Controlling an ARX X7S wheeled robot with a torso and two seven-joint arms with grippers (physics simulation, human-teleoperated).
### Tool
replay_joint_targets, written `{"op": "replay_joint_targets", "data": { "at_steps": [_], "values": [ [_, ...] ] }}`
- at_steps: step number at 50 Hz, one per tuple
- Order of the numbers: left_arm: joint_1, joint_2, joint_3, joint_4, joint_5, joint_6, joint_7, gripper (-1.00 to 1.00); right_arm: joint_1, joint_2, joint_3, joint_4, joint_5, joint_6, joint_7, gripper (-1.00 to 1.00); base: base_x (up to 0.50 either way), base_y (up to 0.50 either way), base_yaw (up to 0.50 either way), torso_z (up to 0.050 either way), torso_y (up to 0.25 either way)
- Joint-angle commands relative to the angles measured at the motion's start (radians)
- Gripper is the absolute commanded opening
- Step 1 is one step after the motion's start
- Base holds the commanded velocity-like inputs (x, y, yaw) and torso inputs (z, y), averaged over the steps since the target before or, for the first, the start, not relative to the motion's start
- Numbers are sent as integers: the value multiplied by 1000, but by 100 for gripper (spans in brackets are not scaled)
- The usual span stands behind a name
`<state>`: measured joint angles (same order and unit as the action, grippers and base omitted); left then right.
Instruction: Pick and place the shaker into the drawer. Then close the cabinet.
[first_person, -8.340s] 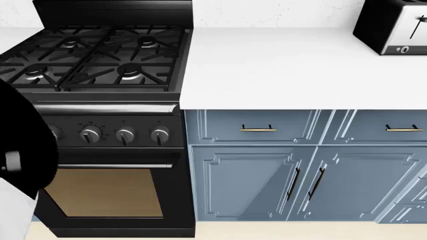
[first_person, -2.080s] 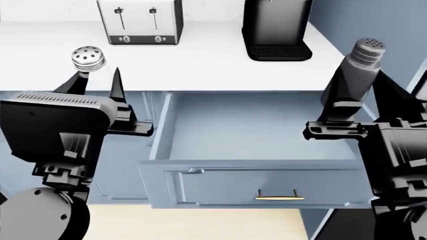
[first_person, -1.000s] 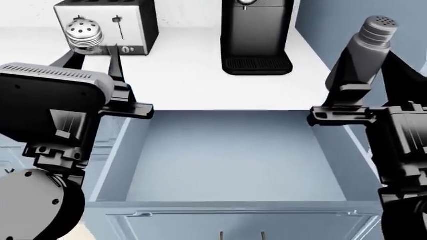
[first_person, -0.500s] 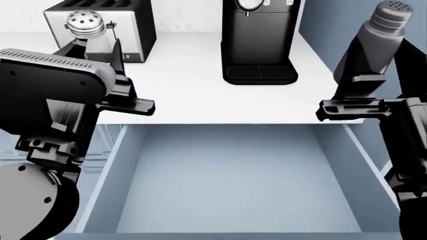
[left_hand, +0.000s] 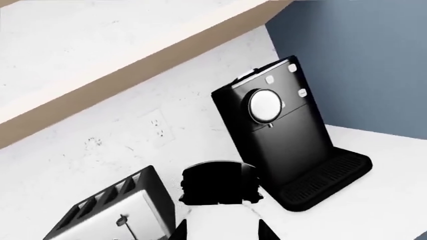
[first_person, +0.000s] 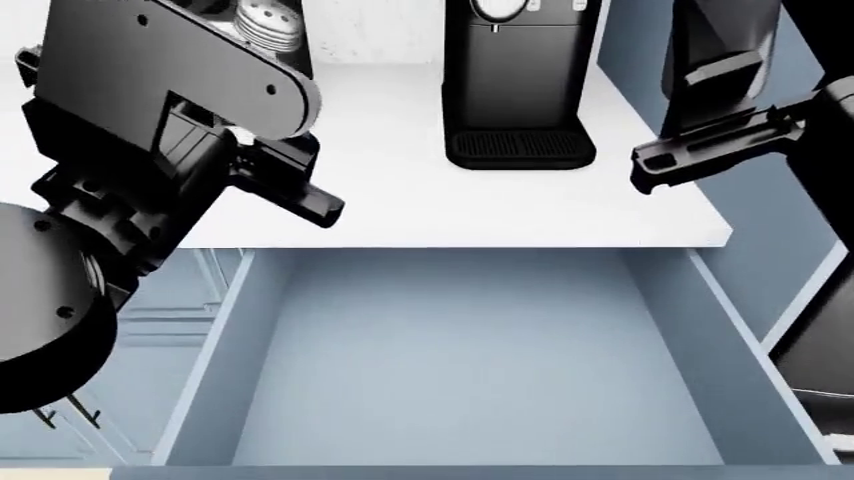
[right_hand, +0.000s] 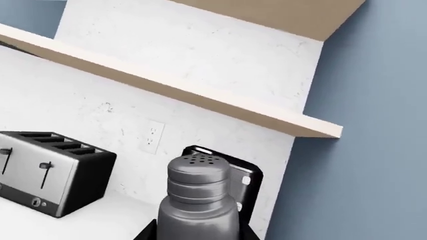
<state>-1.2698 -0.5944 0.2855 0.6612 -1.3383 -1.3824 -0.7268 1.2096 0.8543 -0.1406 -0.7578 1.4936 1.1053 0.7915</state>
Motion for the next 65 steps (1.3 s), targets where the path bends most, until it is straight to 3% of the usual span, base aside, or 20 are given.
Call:
{"op": "replay_joint_targets", "data": {
  "at_steps": [1,19,43,65],
  "values": [
    [-109,-8,110,-89,-11,-68,98,-100,152,3,-102,42,-5,101,-89,-100,0,0,0,0,0],
    [-181,4,215,-184,1,-68,226,-100,131,-6,-236,86,-227,91,-320,-100,0,0,0,0,1],
    [-68,-14,348,-180,119,47,354,-100,32,88,-408,53,-442,9,-580,-100,0,0,0,0,0],
    [29,-16,455,-216,213,138,450,-100,-36,121,-537,29,-566,-51,-694,-100,0,0,0,0,0]
  ]
}}
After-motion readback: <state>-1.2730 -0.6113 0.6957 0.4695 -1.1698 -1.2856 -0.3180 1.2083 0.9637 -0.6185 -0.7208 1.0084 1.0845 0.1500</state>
